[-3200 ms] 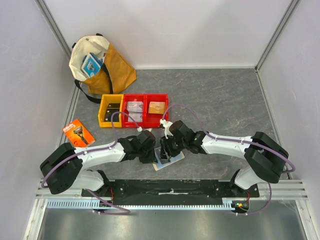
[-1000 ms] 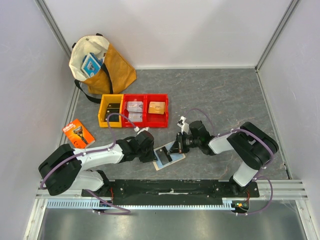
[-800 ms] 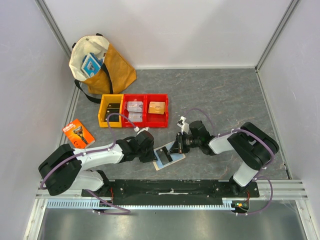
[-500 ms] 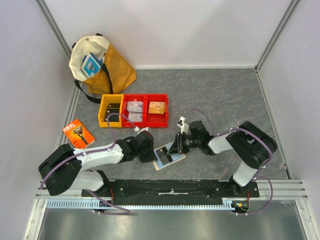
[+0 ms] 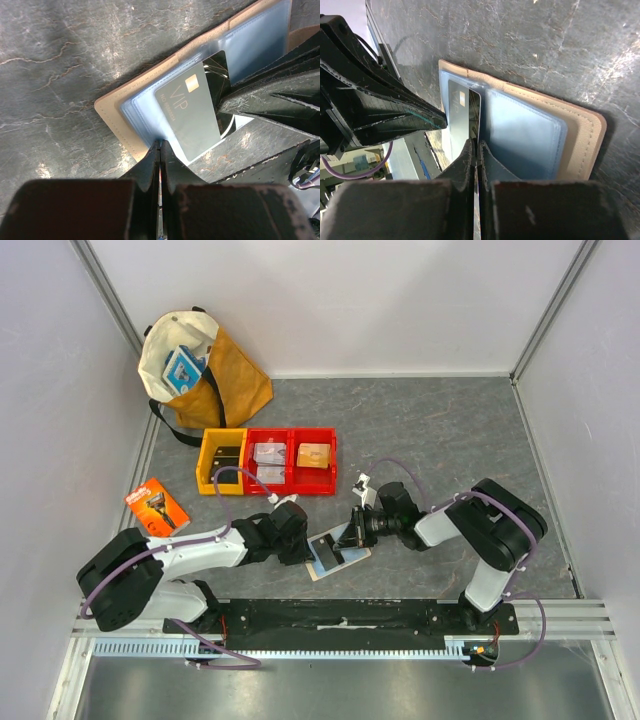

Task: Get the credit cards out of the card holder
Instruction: Remove the credit card from the card holder, then place the credit card in the storage box.

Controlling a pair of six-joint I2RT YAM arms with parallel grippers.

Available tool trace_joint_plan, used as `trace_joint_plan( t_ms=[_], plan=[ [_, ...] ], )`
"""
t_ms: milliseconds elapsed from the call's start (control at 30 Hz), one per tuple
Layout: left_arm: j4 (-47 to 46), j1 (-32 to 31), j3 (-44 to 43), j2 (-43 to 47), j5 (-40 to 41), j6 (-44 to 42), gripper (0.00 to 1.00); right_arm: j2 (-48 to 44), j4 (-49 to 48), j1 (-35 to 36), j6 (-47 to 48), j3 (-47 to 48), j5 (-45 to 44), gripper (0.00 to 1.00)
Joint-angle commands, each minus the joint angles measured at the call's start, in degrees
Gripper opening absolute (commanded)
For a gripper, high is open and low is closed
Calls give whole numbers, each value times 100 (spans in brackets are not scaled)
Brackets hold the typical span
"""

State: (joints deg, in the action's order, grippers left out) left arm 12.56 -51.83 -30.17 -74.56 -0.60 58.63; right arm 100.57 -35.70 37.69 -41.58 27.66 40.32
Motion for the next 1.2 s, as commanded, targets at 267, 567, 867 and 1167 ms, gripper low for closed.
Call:
trace_joint_plan(
  t_ms=[267,567,867,1167],
  plan=[
    [1,33,319,47,86,61,2,-933,1907,-306,1072,213,-849,0],
    [-139,51,381,433,130,8,2,-2058,3192,-702,1653,468,-1175,0],
    [-1236,50,837,1874,324,131,50,-2946,3368,-772,1452,697,-859,0],
    [-3363,42,1698,3061,333,70,80,-3509,2508,-772,460,680,-51,0]
  ],
)
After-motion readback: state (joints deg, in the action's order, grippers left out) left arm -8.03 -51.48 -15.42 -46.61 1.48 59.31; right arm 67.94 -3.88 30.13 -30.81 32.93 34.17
